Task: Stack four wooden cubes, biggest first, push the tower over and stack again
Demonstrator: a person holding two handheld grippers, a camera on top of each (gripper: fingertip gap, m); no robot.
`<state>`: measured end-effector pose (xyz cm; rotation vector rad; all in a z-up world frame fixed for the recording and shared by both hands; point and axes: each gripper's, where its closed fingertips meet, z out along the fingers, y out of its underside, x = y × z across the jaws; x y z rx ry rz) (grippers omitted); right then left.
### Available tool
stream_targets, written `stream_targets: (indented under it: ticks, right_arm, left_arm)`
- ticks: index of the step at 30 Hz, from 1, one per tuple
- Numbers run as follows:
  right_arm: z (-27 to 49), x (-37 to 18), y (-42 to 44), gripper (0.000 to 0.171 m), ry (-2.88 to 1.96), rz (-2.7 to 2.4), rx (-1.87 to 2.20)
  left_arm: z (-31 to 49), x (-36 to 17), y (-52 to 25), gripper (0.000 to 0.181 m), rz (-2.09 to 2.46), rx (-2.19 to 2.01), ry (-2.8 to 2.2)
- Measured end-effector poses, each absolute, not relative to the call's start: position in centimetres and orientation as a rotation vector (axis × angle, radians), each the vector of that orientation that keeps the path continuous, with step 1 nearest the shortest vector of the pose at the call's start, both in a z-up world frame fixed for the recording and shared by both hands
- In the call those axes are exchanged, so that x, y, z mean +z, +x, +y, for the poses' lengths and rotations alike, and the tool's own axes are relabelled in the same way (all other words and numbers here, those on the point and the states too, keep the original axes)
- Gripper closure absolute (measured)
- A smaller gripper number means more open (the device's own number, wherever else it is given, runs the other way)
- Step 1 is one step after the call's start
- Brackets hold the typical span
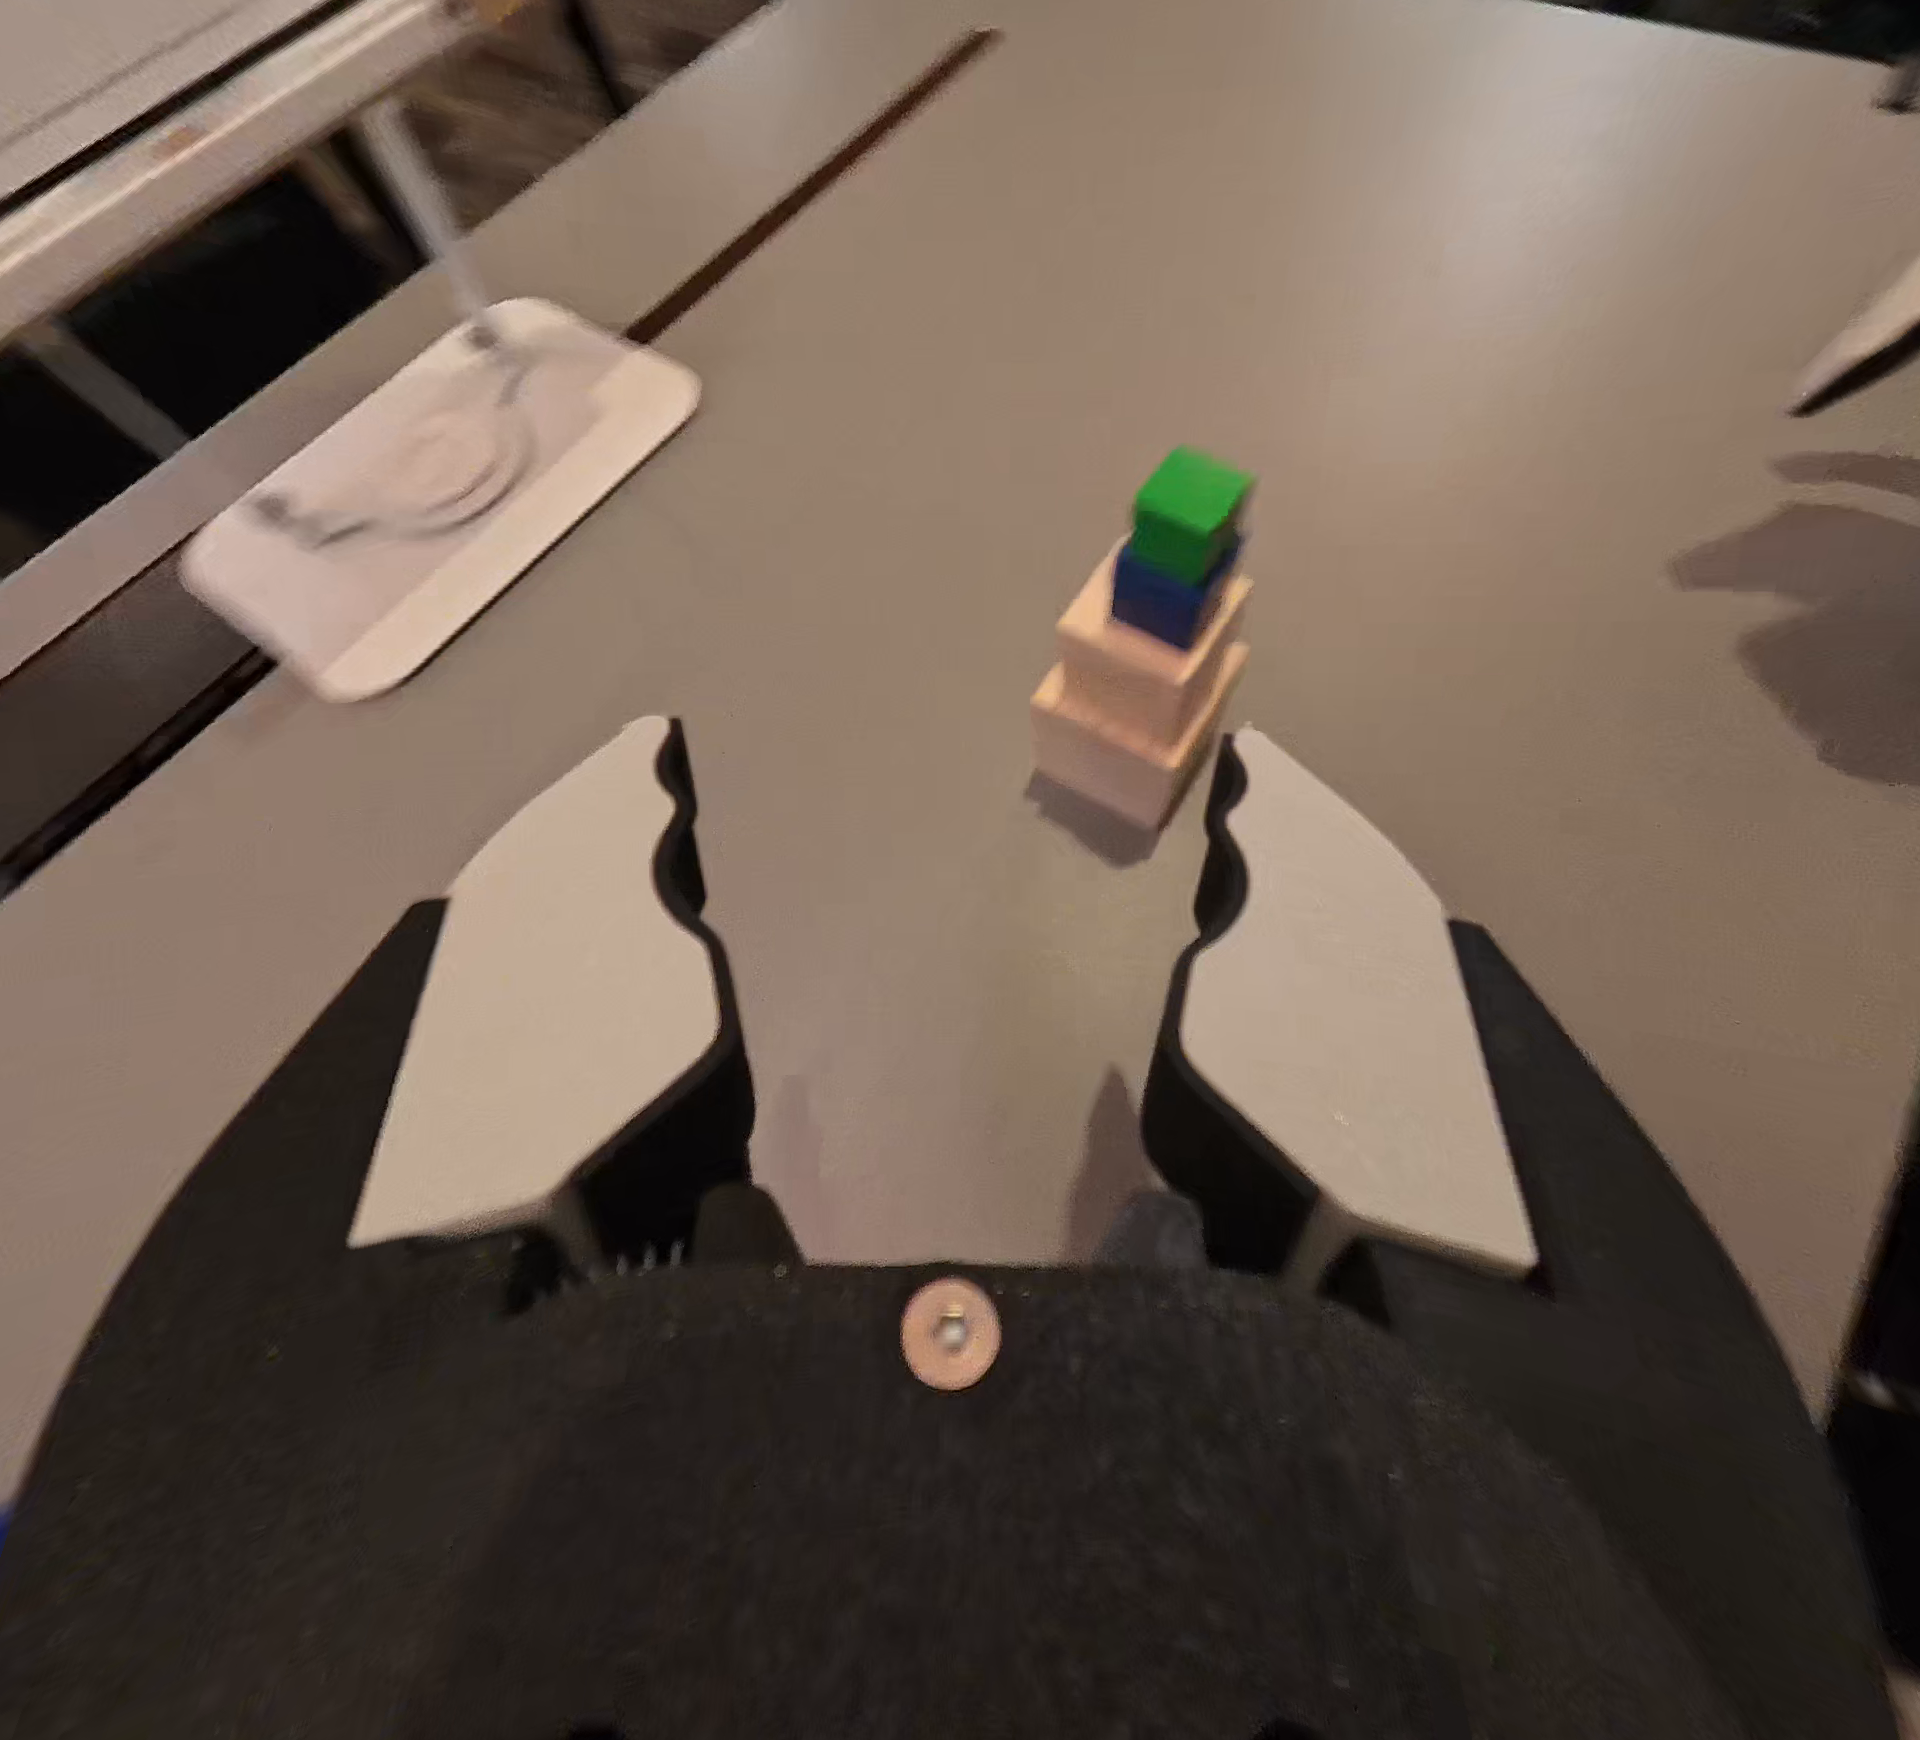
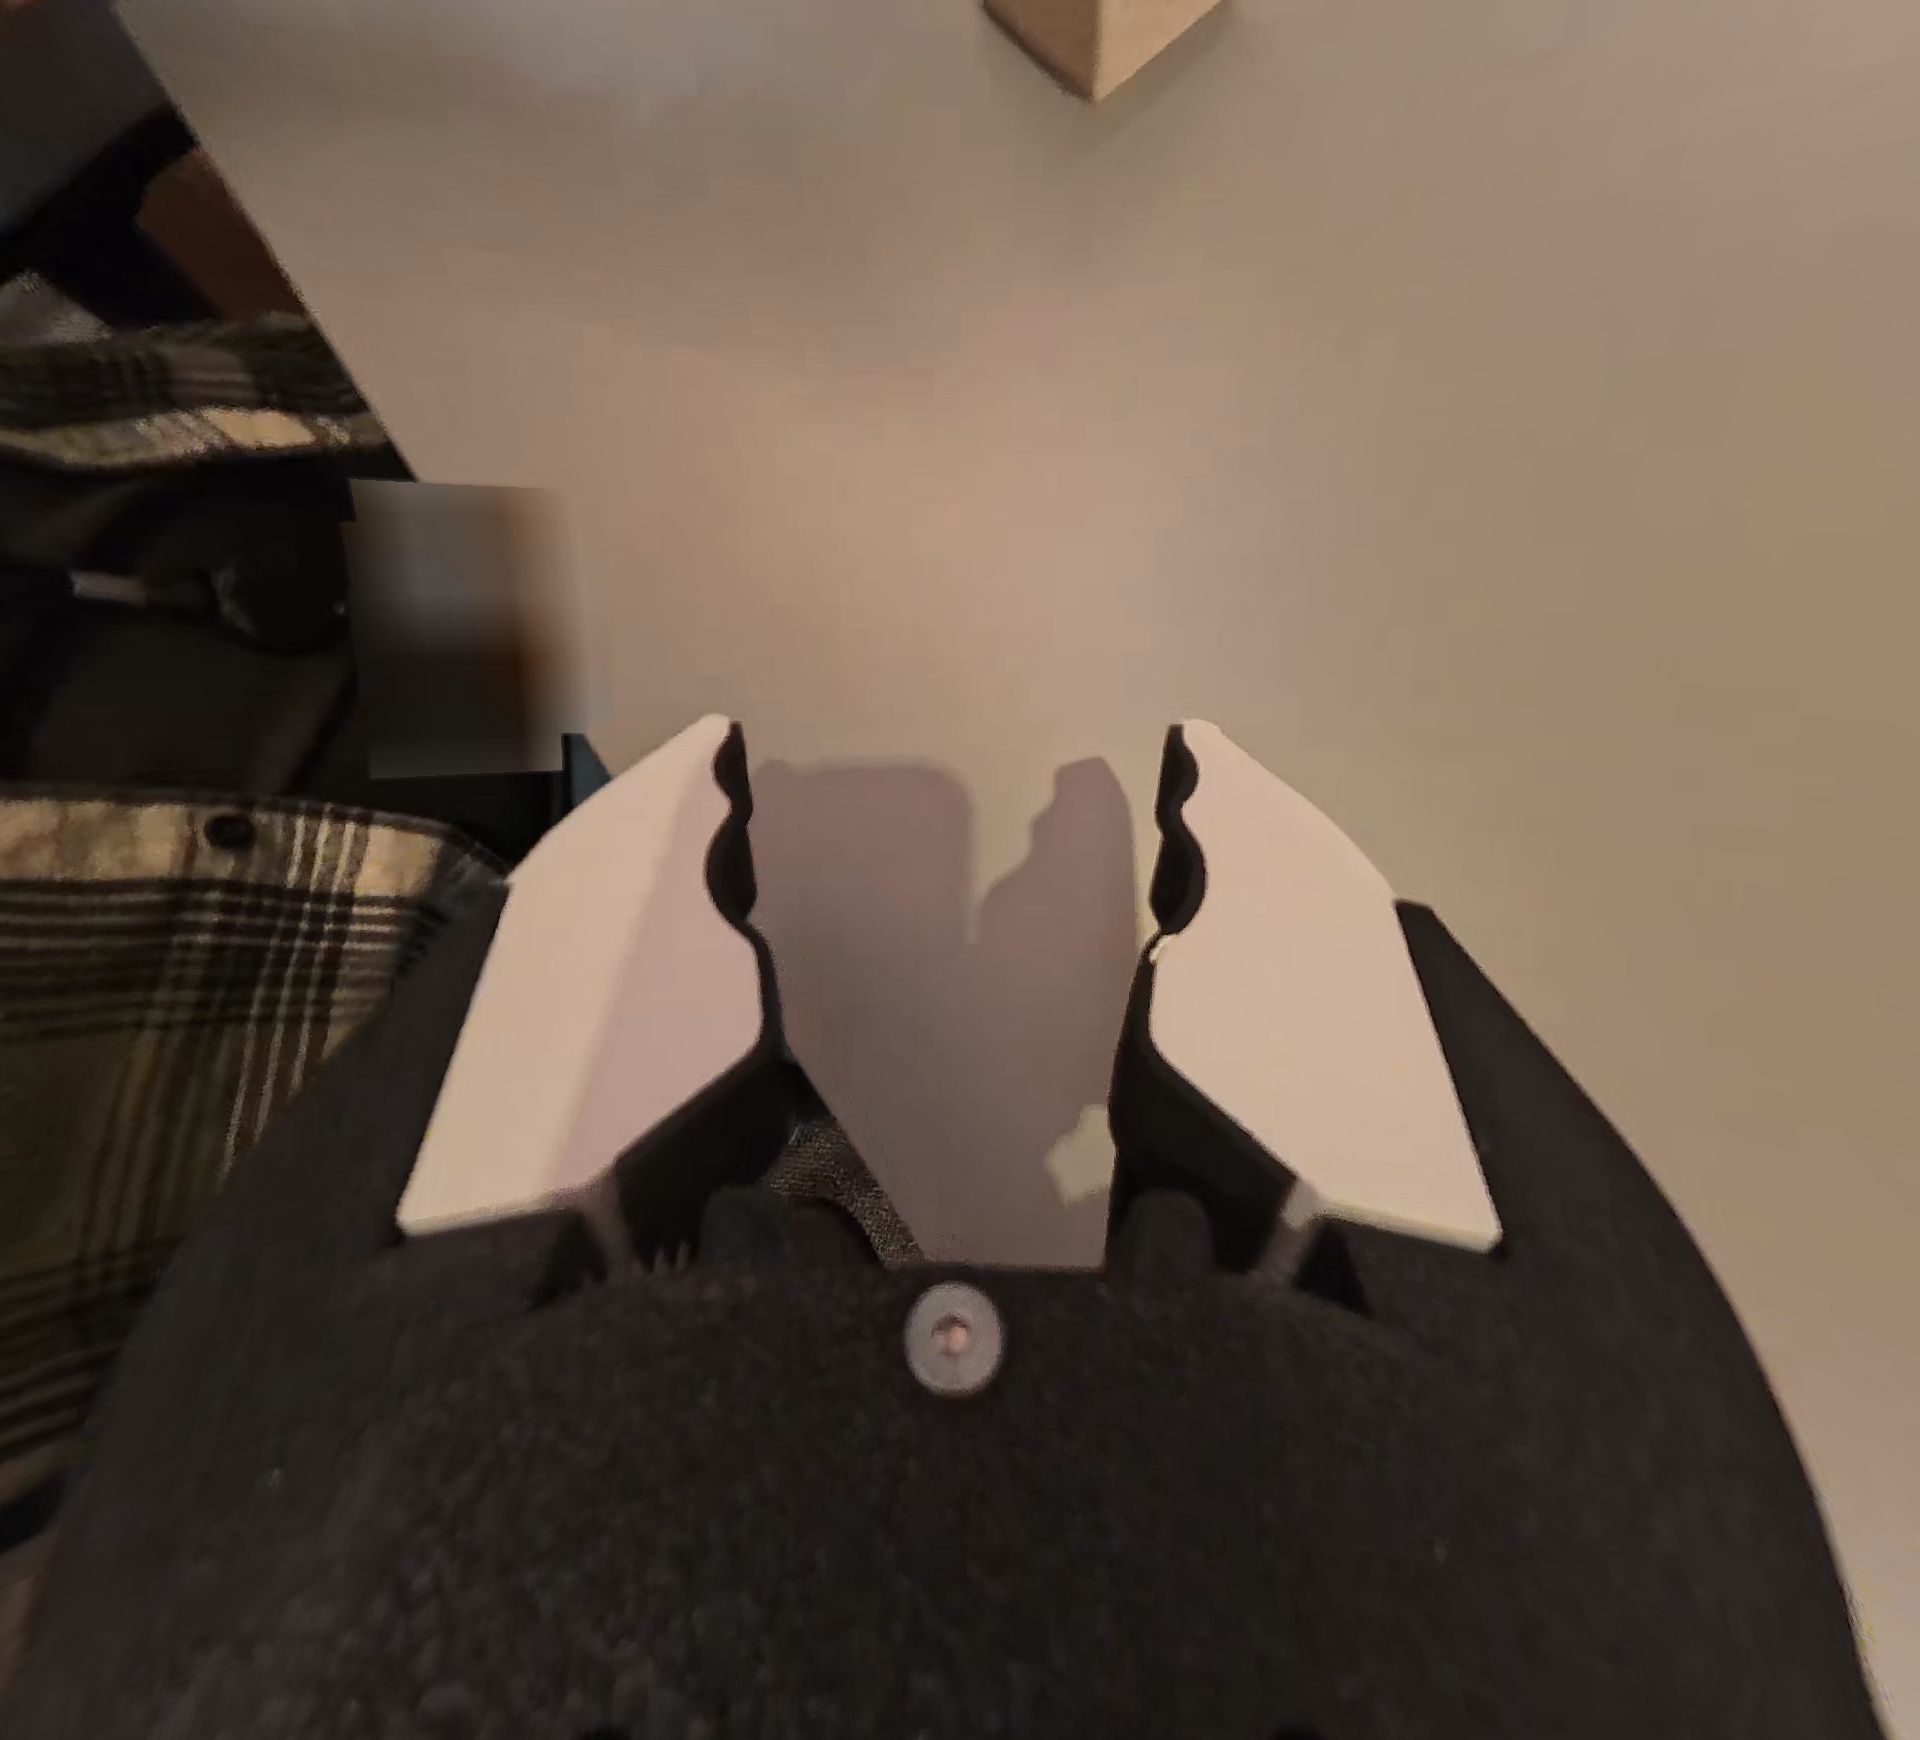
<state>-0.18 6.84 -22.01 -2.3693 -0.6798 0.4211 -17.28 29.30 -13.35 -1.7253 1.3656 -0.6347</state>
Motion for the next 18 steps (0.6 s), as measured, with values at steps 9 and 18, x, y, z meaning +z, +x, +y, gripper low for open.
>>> stream_targets:
  ticks: [9, 18]
  right_arm:
    - [15.4, -20.4, 0.3, 0.109, -2.511, -0.380, 0.354]
    - [21.7, -21.7, -2.1, 0.171, -2.624, -0.211, 0.441]
  left_arm:
    - [32.9, -19.0, -25.9, 0.075, 0.888, -0.575, -1.898]
    - [33.8, -17.9, -29.1, 0.074, 0.830, -0.479, -1.842]
